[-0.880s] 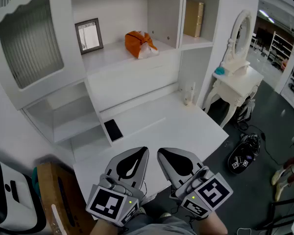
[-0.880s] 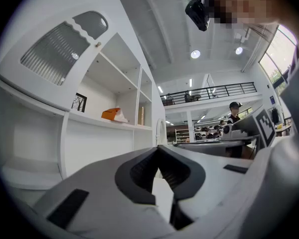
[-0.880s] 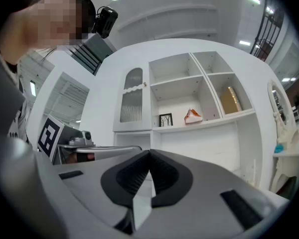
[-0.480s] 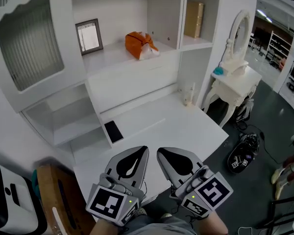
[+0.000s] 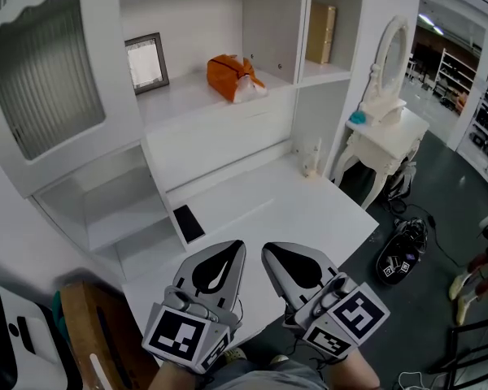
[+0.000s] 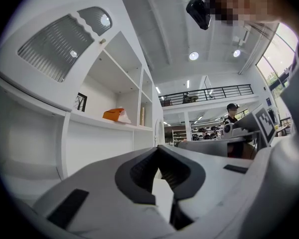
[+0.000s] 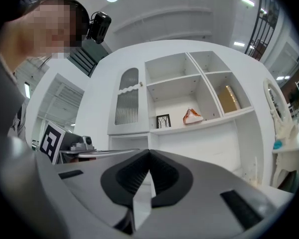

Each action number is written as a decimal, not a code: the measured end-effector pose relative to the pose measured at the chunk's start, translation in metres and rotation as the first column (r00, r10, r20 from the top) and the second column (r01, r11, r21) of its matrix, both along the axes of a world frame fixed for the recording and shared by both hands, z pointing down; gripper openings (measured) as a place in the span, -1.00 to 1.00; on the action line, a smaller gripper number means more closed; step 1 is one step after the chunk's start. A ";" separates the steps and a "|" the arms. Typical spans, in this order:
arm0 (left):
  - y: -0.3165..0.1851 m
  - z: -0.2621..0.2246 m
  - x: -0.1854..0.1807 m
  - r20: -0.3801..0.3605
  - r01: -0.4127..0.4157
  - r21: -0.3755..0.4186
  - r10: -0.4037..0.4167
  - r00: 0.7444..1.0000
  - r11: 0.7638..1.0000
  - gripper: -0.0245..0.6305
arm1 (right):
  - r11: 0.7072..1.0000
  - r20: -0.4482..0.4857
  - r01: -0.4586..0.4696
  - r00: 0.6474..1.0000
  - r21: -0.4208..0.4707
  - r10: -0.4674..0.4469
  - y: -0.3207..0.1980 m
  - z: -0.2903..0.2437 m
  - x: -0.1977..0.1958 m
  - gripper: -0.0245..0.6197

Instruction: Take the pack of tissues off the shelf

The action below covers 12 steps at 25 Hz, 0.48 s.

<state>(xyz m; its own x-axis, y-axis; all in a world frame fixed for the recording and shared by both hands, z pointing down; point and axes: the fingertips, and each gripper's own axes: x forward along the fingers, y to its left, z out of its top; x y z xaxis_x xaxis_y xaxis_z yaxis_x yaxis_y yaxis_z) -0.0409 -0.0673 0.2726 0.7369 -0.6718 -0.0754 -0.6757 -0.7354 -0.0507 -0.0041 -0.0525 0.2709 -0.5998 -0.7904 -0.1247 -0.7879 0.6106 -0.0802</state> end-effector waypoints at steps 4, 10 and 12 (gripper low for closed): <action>-0.008 -0.001 -0.003 -0.002 -0.017 0.006 0.017 1.000 1.000 -0.84 | 0.999 -0.026 -0.036 0.999 -0.001 0.036 -0.010 0.001 -0.002 -0.94; -0.021 -0.003 -0.009 -0.002 -0.048 0.011 0.048 0.999 0.999 -0.84 | 0.998 -0.053 -0.070 0.996 0.000 0.070 -0.022 0.000 -0.008 -0.94; -0.026 -0.003 -0.011 -0.003 -0.058 0.015 0.058 0.998 0.998 -0.84 | 0.996 -0.057 -0.084 0.995 0.004 0.084 -0.025 0.000 -0.010 -0.94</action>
